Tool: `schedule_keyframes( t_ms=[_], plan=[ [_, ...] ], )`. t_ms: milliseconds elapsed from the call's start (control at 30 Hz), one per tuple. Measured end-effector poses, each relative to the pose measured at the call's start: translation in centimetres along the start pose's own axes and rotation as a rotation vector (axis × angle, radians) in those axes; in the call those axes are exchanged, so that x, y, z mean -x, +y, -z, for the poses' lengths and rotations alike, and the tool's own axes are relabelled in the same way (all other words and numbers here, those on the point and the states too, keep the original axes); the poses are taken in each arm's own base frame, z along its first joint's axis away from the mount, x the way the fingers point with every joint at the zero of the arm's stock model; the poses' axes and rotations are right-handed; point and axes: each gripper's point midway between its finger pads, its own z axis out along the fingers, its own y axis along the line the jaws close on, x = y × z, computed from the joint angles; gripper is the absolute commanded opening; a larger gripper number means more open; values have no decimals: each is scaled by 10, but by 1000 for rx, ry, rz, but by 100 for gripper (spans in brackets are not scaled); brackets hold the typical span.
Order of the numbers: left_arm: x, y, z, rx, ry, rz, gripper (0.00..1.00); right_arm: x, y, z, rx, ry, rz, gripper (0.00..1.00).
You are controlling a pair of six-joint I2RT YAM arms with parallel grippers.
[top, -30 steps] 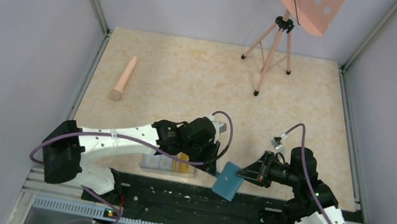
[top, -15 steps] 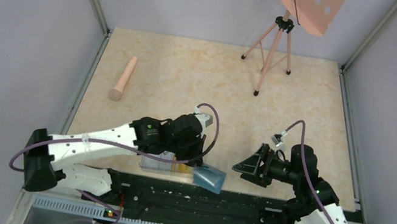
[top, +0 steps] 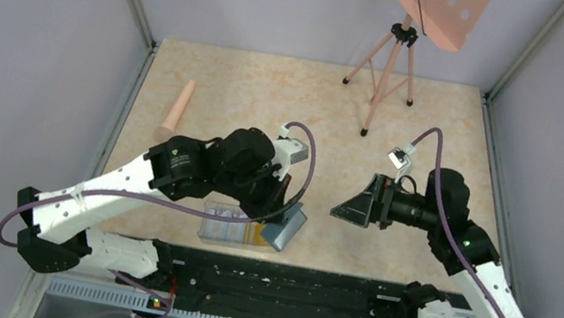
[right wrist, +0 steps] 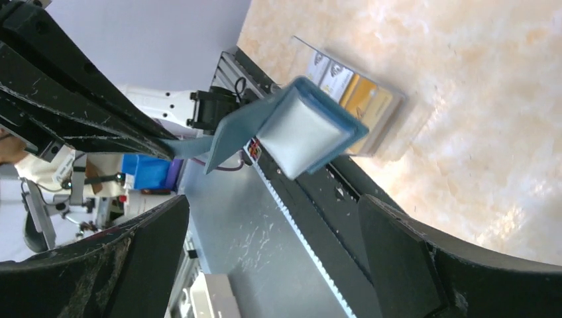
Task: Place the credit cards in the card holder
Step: Open the card holder.
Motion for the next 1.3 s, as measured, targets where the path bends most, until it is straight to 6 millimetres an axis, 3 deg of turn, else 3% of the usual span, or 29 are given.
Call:
schedule_keyframes(
  t_ms=[200, 467, 567, 767, 833, 900, 1167, 1267, 1300],
  plan=[
    [14, -24, 9, -68, 66, -93, 0, 19, 29, 3, 96, -2, 162, 98],
    [11, -41, 9, -158, 124, -128, 0, 29, 64, 1, 280, -22, 277, 98],
    [13, -48, 9, -193, 116, -130, 0, 17, 76, -4, 358, 10, 306, 97],
    [25, -60, 9, -246, 68, -137, 0, -37, 87, -17, 439, 164, 312, 94],
    [29, -62, 8, -252, 53, -140, 0, -46, 86, -21, 423, 183, 318, 91],
    [30, -62, 8, -252, 46, -138, 0, -49, 82, -24, 392, 178, 325, 86],
    [40, -68, 10, -271, 1, -127, 0, -45, 68, -28, 283, 118, 338, 49],
    [45, -68, 13, -272, -23, -121, 0, -44, 65, -30, 255, 103, 339, 14],
    [45, -66, 13, -264, -26, -117, 4, -42, 66, -30, 255, 94, 344, 3]
  ],
)
